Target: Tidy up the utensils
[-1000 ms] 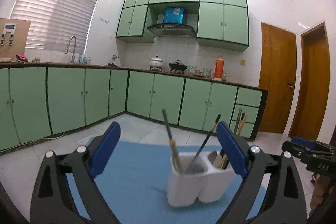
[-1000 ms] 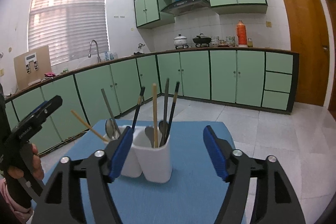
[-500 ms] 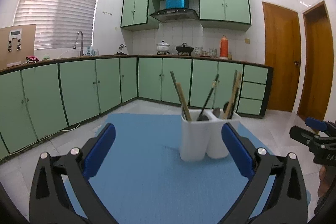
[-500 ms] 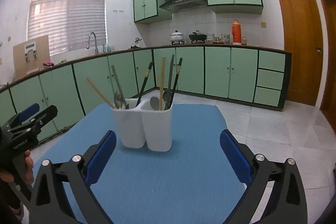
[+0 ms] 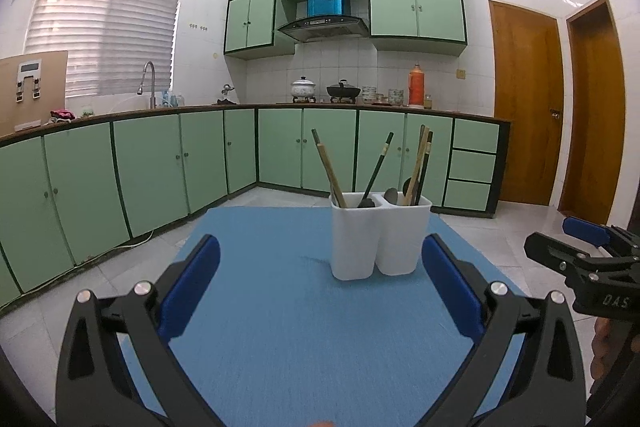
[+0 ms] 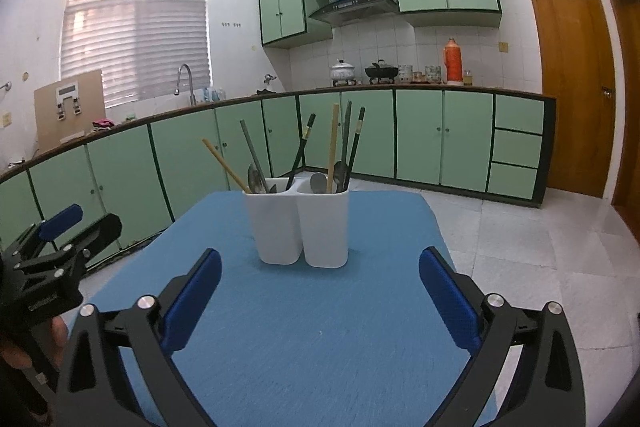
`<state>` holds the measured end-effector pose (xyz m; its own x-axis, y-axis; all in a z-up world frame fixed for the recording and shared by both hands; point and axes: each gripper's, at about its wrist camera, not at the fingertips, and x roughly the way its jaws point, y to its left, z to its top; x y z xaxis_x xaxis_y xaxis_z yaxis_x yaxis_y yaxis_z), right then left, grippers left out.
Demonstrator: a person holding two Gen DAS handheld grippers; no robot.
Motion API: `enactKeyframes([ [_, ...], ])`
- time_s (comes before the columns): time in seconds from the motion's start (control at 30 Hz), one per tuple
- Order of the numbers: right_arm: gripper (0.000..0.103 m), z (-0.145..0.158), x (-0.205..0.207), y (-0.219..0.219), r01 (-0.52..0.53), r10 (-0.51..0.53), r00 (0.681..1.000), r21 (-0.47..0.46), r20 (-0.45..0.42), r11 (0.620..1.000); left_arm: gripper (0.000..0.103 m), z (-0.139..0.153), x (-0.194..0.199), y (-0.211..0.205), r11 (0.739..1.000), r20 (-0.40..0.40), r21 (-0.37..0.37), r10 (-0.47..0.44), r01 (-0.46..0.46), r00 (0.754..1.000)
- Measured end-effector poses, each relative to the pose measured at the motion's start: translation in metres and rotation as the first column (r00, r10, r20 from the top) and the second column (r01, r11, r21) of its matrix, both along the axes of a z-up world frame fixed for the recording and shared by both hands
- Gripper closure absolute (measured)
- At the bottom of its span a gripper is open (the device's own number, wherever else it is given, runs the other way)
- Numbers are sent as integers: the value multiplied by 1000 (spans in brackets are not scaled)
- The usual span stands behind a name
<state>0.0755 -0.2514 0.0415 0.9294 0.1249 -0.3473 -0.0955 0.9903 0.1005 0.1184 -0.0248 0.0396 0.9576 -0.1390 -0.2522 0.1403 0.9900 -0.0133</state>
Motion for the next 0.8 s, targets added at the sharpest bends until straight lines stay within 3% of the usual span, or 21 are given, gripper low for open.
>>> enactKeyframes([
  [0.8,6,12,-19,9,-8,9,999,-21,42,1000,5,12,-25,1,1000,46,13,15,-15,999],
])
